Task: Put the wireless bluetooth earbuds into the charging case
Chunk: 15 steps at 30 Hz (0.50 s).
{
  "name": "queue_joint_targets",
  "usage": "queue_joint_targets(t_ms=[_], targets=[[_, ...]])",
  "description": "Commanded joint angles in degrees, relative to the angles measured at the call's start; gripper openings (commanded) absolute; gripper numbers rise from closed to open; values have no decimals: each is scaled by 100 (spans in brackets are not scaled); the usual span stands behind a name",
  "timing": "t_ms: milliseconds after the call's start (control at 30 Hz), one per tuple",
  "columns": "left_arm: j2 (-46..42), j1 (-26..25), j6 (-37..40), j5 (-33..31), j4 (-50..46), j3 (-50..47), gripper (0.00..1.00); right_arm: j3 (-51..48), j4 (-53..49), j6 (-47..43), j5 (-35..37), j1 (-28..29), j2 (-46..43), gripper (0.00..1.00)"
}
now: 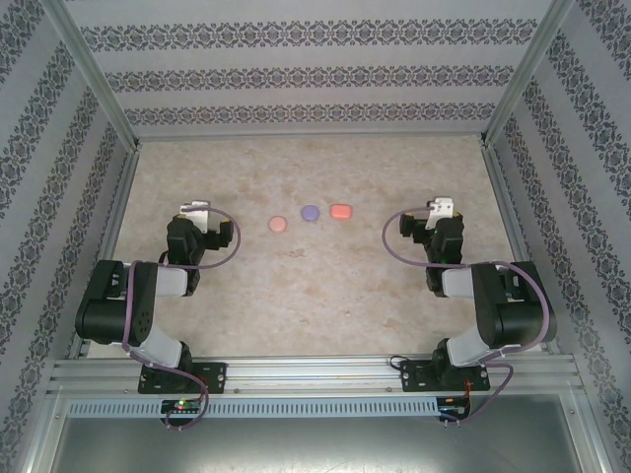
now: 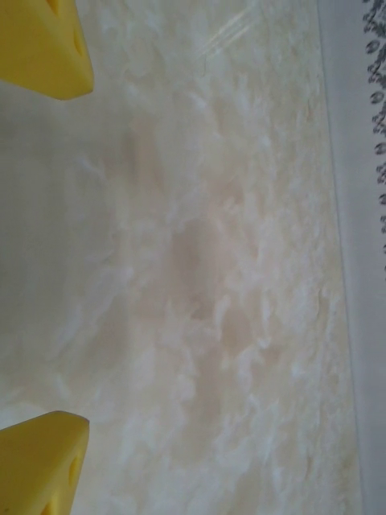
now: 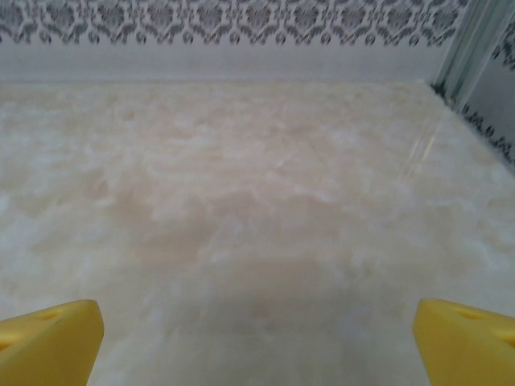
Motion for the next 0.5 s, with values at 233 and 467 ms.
queue_joint_targets(t_ms=[233, 467], targets=[[52, 54, -231, -154, -236, 62, 100, 50, -219, -5, -203, 17, -71, 98], [53, 52, -230, -144, -232, 67, 100, 136, -344, 39, -324, -51, -35, 98]])
